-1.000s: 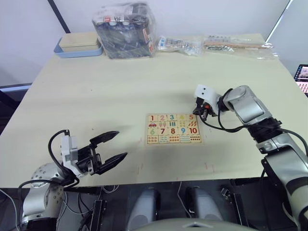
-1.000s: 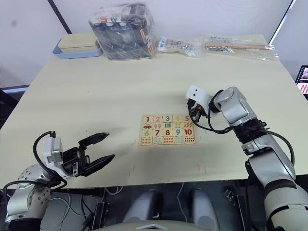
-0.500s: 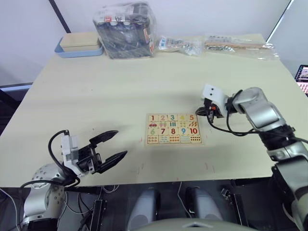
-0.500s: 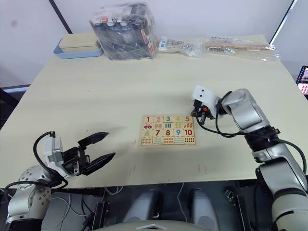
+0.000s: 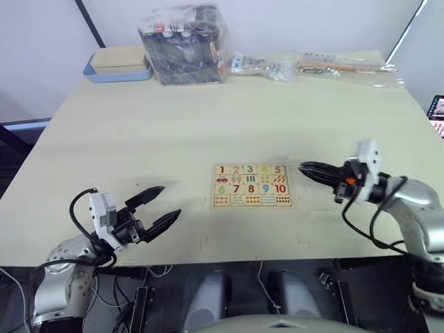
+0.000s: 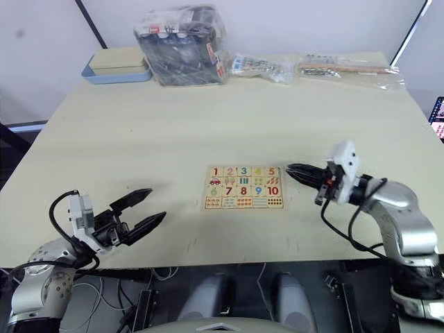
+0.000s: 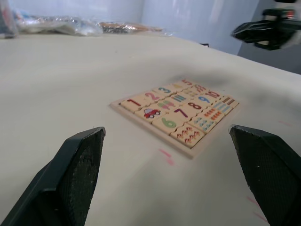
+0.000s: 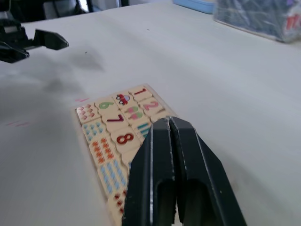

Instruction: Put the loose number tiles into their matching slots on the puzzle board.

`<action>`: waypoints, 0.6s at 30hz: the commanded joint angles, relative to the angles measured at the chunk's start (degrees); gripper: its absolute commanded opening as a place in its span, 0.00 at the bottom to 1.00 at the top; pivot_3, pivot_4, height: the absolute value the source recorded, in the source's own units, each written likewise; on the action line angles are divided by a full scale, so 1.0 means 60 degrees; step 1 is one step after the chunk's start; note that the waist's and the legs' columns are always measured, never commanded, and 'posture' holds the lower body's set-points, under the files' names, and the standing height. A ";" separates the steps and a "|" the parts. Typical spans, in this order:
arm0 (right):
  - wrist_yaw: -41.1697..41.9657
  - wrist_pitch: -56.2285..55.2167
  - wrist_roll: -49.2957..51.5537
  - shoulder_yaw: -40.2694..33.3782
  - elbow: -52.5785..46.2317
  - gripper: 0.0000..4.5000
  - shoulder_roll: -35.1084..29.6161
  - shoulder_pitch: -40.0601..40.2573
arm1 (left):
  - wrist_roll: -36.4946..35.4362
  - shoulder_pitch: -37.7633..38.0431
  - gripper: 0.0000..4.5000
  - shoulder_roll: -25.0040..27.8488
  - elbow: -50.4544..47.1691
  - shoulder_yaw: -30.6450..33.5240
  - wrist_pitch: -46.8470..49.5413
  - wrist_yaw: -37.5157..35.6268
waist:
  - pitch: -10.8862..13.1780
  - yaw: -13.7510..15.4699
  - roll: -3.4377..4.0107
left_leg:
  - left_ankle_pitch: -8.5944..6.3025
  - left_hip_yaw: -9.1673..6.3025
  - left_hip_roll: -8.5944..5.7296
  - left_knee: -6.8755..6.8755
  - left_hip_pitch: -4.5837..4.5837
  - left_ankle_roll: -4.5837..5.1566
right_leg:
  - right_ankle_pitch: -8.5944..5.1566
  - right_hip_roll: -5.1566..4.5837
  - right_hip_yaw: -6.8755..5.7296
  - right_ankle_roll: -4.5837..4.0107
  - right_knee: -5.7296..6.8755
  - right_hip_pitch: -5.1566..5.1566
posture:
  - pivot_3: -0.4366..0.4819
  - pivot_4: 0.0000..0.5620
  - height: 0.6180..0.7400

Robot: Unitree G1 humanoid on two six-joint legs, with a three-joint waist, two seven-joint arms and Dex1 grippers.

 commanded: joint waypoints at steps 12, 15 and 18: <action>-0.0128 -0.0812 0.1060 -0.2796 -0.1468 0.99 -0.0844 0.3729 | 0.0097 0.0839 1.00 0.0261 -0.0388 0.0600 0.0589 0.0685 | -0.0008 0.0043 -0.0013 | 0.0001 0.0016 0.0004 0.0004 0.0020 0.0001 | -0.0023 0.0002 0.0018 -0.0020 0.0001 0.0015 | 0.48 0.27 1.00; -0.0111 -0.0980 0.1153 -0.2993 -0.1400 0.99 -0.0895 0.3995 | 0.0148 0.0919 1.00 0.0286 -0.0426 0.0606 0.0614 0.0775 | -0.0009 0.0041 -0.0016 | 0.0000 0.0016 0.0008 0.0004 0.0021 0.0001 | -0.0036 0.0003 0.0019 -0.0001 0.0001 0.0016 | 0.48 0.27 1.00; -0.0148 -0.1064 0.1210 -0.3077 -0.1357 0.99 -0.0930 0.4123 | 0.0172 0.0933 1.00 0.0277 -0.0460 0.0586 0.0644 0.0833 | -0.0009 0.0043 -0.0016 | 0.0000 0.0017 0.0008 0.0004 0.0021 0.0001 | -0.0036 0.0003 0.0020 -0.0001 0.0001 0.0016 | 0.48 0.27 1.00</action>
